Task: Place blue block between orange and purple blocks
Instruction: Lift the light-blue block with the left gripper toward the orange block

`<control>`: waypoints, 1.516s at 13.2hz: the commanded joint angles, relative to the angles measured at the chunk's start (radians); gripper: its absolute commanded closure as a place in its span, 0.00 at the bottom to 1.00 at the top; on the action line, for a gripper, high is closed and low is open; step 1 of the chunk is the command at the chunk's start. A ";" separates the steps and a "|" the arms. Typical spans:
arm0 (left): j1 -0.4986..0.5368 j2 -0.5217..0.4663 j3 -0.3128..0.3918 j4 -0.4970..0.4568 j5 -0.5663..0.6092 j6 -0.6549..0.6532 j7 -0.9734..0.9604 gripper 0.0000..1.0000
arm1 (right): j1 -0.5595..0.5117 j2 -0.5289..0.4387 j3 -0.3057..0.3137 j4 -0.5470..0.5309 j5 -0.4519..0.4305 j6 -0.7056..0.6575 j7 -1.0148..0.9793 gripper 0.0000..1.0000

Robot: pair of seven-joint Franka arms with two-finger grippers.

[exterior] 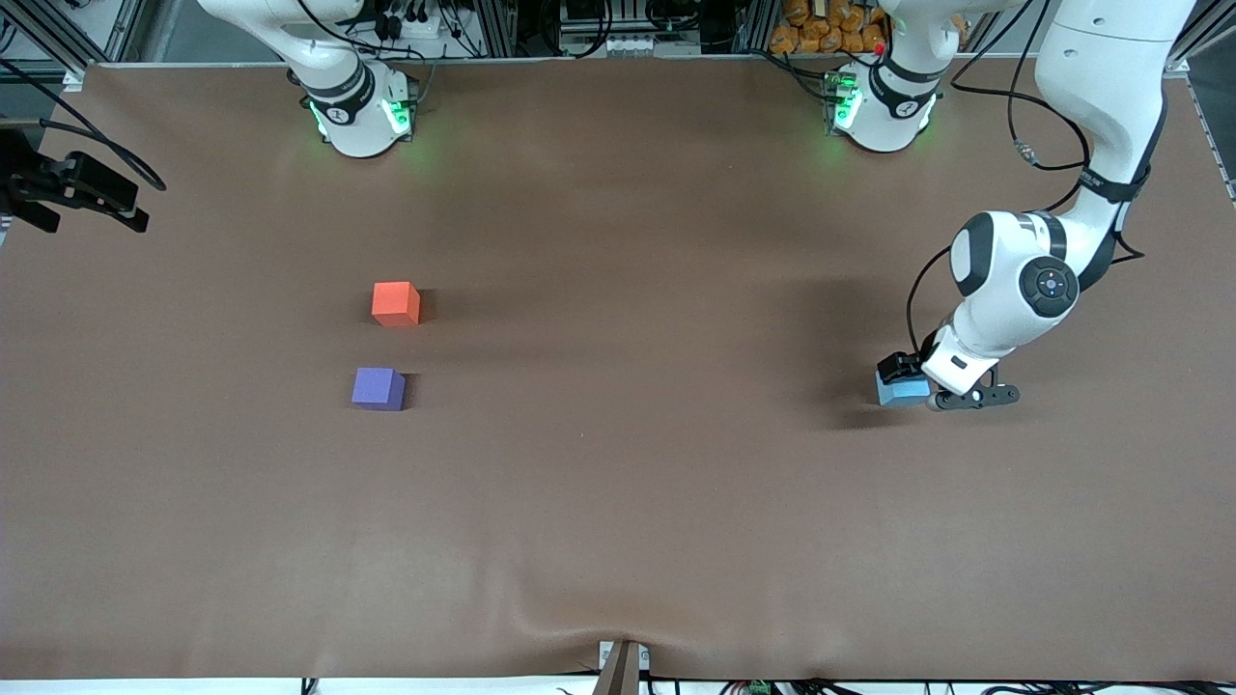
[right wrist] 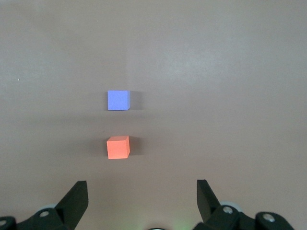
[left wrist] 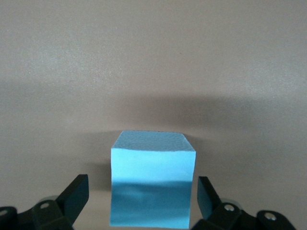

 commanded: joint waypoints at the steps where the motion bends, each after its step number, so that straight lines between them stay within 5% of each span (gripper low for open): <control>1: 0.002 0.032 0.001 0.006 -0.001 0.047 0.014 0.00 | -0.020 0.011 0.022 0.022 -0.003 -0.014 0.009 0.00; 3: 0.002 0.043 0.001 0.006 -0.001 0.055 0.034 0.59 | -0.016 0.013 0.019 0.022 -0.005 -0.014 0.009 0.00; 5: 0.001 0.043 -0.001 0.006 -0.001 0.053 0.034 0.96 | -0.014 0.013 0.019 0.022 -0.005 -0.014 0.009 0.00; 11: -0.016 0.041 -0.105 0.056 -0.004 0.049 0.012 1.00 | -0.010 0.013 0.015 0.023 -0.005 -0.014 0.011 0.00; 13: -0.097 0.059 -0.142 0.113 -0.014 0.043 -0.026 1.00 | -0.011 0.013 0.015 0.023 -0.005 -0.014 0.011 0.00; 20: -0.533 0.334 -0.131 0.629 -0.004 -0.167 -0.297 0.97 | -0.011 0.013 0.015 0.023 -0.005 -0.014 0.011 0.00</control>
